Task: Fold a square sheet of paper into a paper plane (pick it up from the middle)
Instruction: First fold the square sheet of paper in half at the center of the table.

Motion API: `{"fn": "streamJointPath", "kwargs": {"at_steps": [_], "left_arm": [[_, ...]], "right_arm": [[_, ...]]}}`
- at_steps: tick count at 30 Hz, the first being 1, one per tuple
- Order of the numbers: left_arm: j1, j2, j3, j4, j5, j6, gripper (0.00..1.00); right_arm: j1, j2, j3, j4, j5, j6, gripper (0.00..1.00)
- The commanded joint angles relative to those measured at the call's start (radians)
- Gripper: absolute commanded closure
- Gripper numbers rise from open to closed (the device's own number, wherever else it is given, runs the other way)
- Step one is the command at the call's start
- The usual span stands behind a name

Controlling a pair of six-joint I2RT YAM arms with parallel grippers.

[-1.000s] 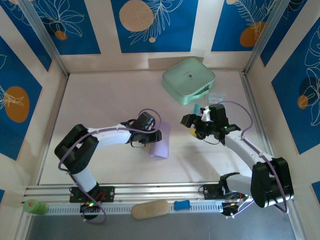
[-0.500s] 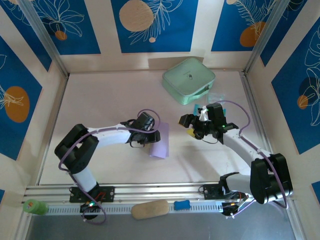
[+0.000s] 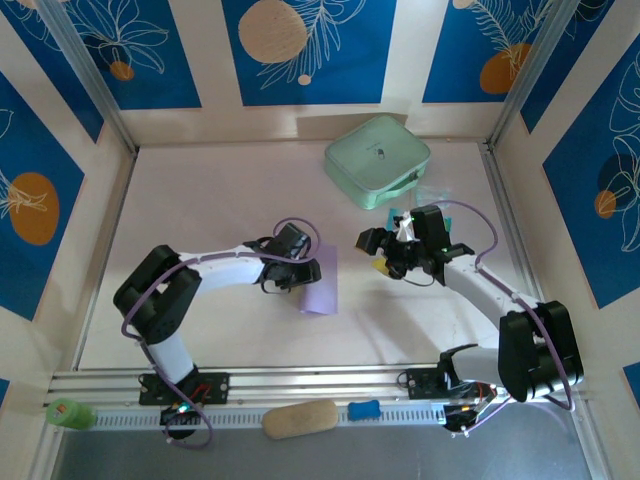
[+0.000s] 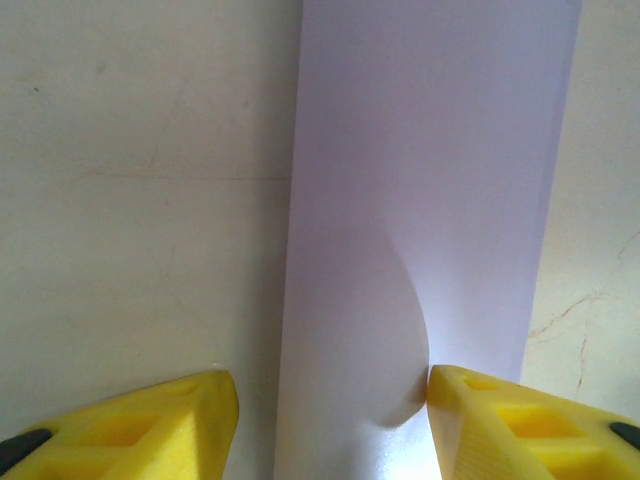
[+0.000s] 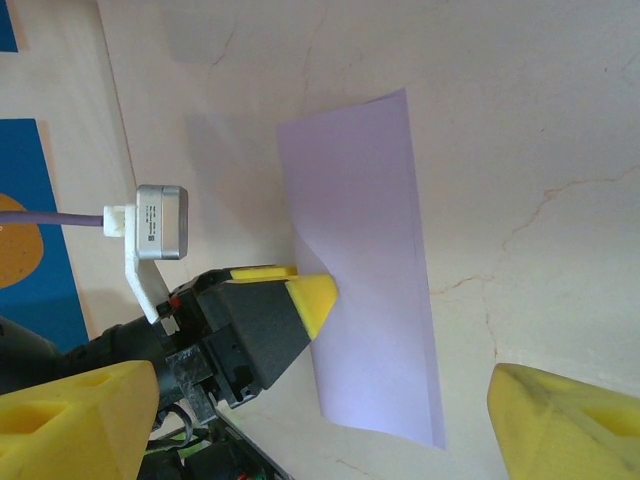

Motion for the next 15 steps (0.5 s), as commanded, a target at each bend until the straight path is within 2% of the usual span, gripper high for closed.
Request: {"fn": "streamJointPath", "kwargs": {"at_steps": [1,7,15], "left_arm": [[0.007,0.043,0.013,-0.044,-0.038,0.004,0.45],[0.006,0.104,0.069,-0.102,-0.011,0.036,0.44],[0.006,0.131,0.086,-0.145,-0.040,0.036,0.43]], "right_arm": [[0.004,0.016,0.030,-0.022,-0.015,-0.019,0.14],[0.004,0.033,0.041,-0.042,-0.012,-0.019,0.13],[0.005,0.050,0.049,-0.048,-0.009,-0.018,0.13]]}}
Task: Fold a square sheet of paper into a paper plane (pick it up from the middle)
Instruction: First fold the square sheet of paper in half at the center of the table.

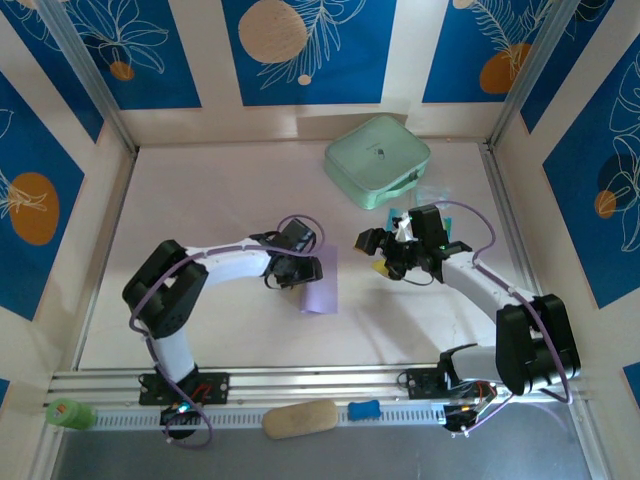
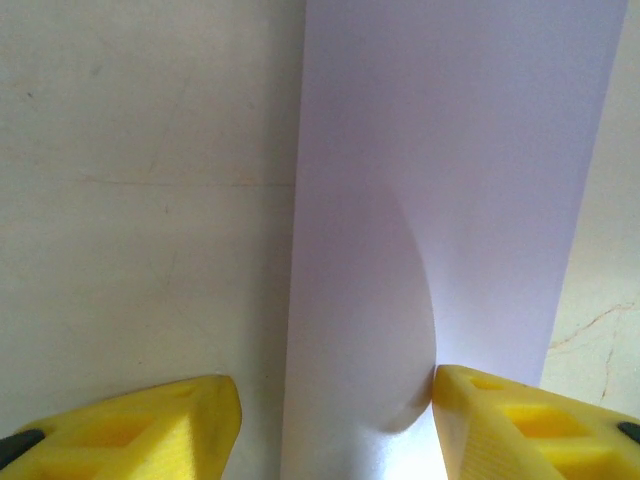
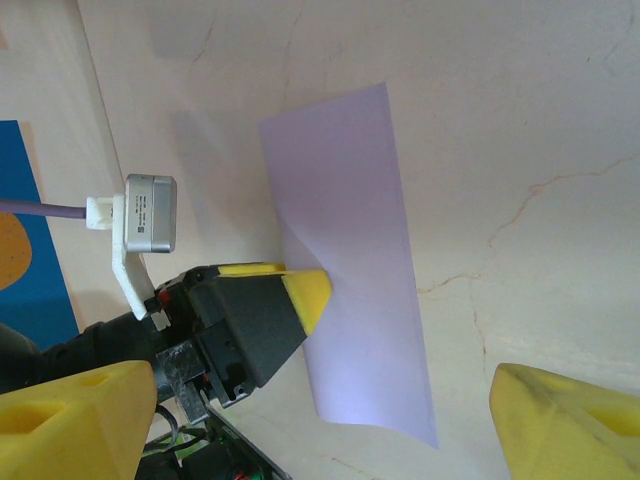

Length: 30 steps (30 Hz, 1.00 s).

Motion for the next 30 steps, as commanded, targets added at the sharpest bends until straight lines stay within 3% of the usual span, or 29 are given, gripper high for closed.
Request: {"fn": "streamJointPath", "kwargs": {"at_steps": [1,30], "left_arm": [[0.006,0.073,-0.009,-0.026,-0.039,0.027,0.43],[0.005,0.140,0.028,-0.048,-0.040,0.047,0.41]], "right_arm": [[0.006,0.017,0.038,-0.033,-0.009,-0.018,0.13],[0.006,0.028,0.043,-0.049,-0.003,-0.020,0.13]]}}
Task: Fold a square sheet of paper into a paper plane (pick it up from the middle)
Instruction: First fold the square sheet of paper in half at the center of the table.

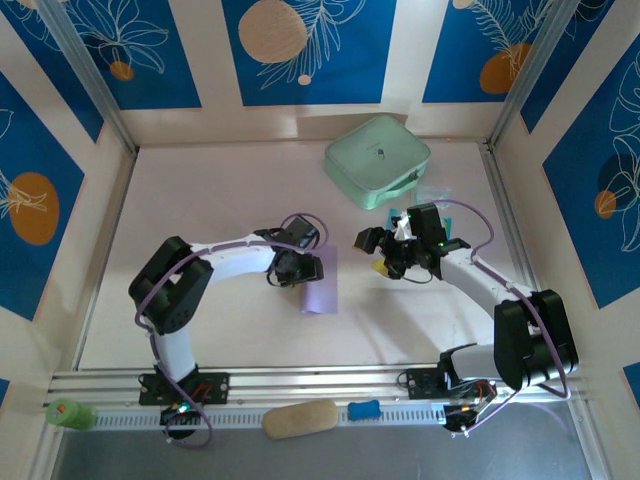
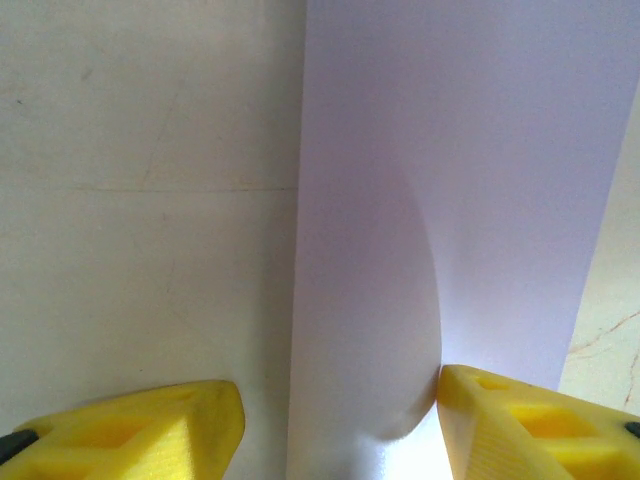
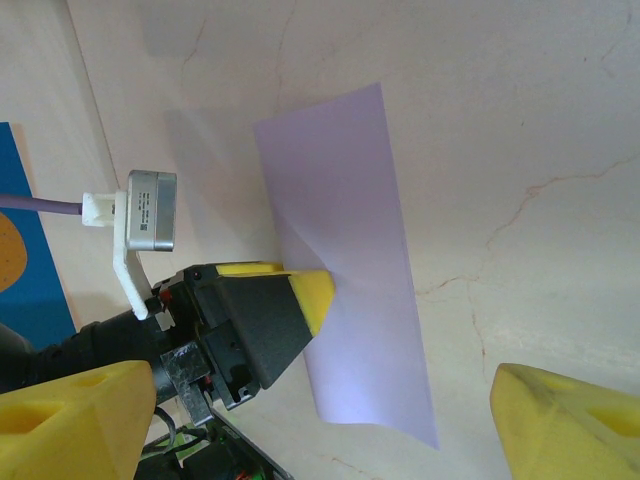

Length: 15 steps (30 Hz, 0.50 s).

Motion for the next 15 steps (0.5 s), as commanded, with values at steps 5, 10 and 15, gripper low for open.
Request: {"fn": "streamJointPath", "kwargs": {"at_steps": [5,10,15], "left_arm": [[0.005,0.101,-0.032,0.025,-0.035,0.016,0.41],[0.005,0.108,-0.031,0.033,-0.027,0.019,0.40],[0.006,0.115,-0.029,0.032,-0.026,0.028,0.40]], "right_arm": [[0.007,0.004,0.019,-0.024,-0.007,-0.020,0.13],[0.007,0.000,0.013,-0.012,-0.008,-0.020,0.13],[0.007,0.003,0.014,-0.011,-0.009,-0.020,0.13]]}}
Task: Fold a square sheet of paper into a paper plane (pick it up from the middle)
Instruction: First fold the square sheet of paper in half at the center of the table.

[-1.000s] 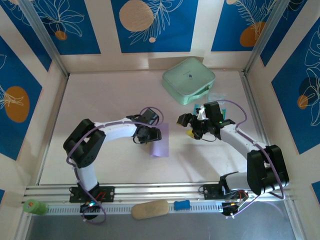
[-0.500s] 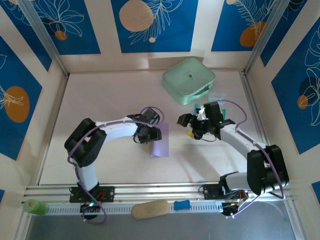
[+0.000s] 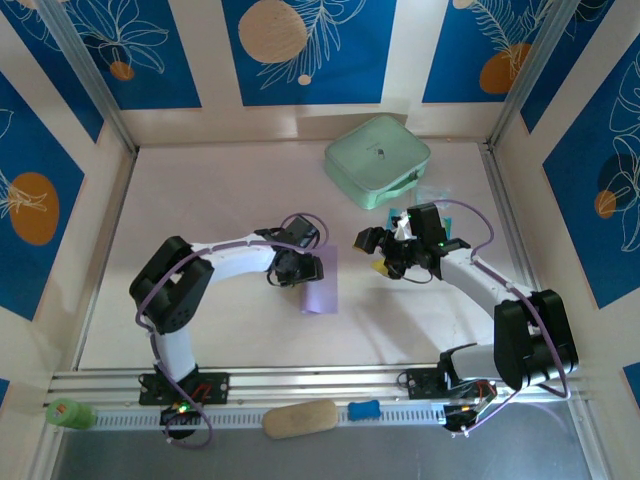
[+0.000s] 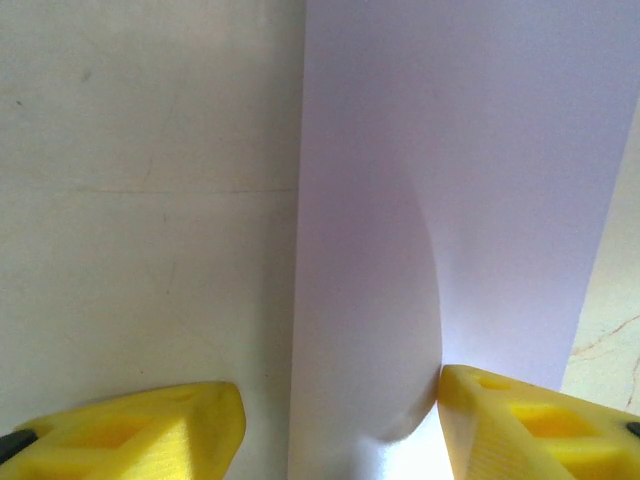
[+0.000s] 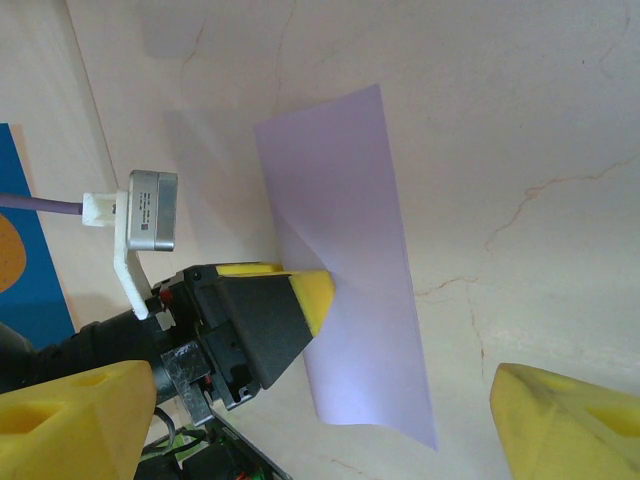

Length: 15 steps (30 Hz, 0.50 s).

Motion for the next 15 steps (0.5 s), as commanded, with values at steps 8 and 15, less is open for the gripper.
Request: {"fn": "streamJointPath", "kwargs": {"at_steps": [8,15], "left_arm": [[0.005,0.114,-0.034,0.042,-0.024,0.028,0.40],[0.005,0.121,-0.032,0.042,-0.028,0.049,0.40]], "right_arm": [[0.008,0.007,0.011,-0.008,-0.012,-0.020,0.13],[0.011,0.019,0.007,0.000,-0.018,-0.016,0.13]]}}
